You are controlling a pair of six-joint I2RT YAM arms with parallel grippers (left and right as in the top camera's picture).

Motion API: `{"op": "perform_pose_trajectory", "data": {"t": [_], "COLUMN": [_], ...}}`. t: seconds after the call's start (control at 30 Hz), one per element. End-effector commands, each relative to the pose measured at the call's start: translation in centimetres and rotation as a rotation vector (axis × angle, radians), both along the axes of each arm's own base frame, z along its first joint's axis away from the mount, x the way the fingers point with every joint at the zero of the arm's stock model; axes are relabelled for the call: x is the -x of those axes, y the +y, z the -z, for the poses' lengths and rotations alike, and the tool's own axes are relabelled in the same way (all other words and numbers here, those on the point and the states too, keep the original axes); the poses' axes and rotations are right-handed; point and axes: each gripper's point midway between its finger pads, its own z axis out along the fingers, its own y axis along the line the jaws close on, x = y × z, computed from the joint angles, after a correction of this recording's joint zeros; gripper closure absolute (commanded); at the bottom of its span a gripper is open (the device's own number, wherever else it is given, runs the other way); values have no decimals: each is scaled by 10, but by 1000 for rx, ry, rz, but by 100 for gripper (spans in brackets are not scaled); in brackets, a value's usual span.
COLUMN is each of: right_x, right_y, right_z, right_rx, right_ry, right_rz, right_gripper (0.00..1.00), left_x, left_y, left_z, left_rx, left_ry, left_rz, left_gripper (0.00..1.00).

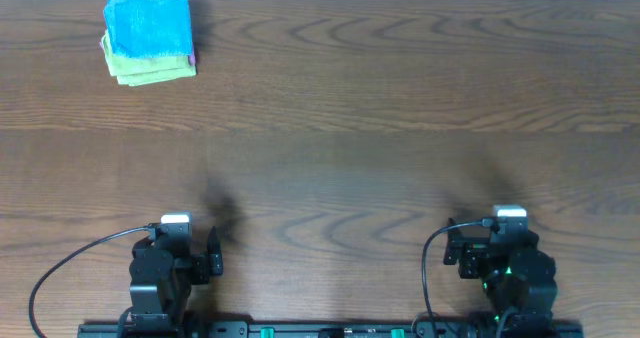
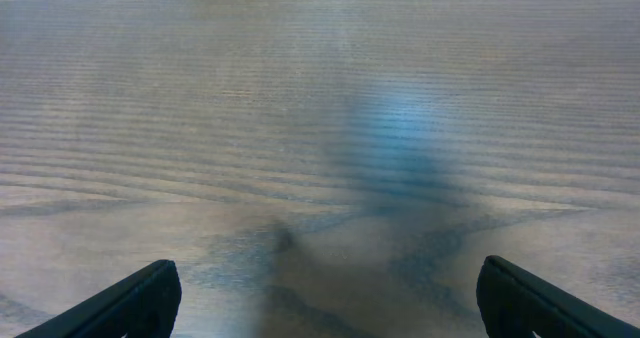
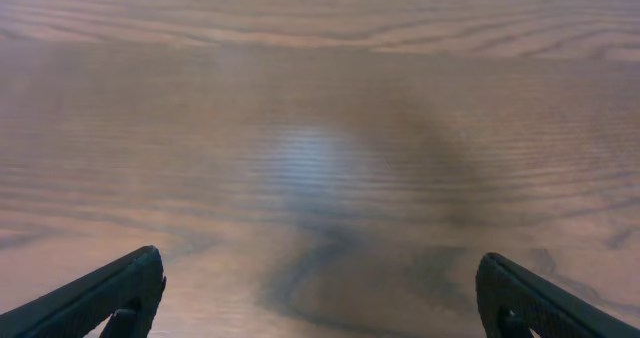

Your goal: Fold the cloth

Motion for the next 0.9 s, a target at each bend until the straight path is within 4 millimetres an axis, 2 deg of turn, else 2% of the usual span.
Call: {"op": "perform_pose_trajectory", "data": {"t": [0.0, 0.2, 0.87], "right_x": [0, 1, 0], "right_y": [-2, -1, 0], "right_z": [8, 25, 24], "right_rx": [37, 30, 33], "right_ry": [-5, 8, 4], "right_rz": [-18, -19, -26], "right_gripper": [1, 1, 1], "left_x": [2, 2, 2], "left_y": [-2, -2, -2], "left_z": [9, 9, 9], "left_rx": [-5, -5, -5], "left_ry": [22, 22, 22], "left_rz": [16, 16, 16], "left_gripper": [5, 5, 5]}}
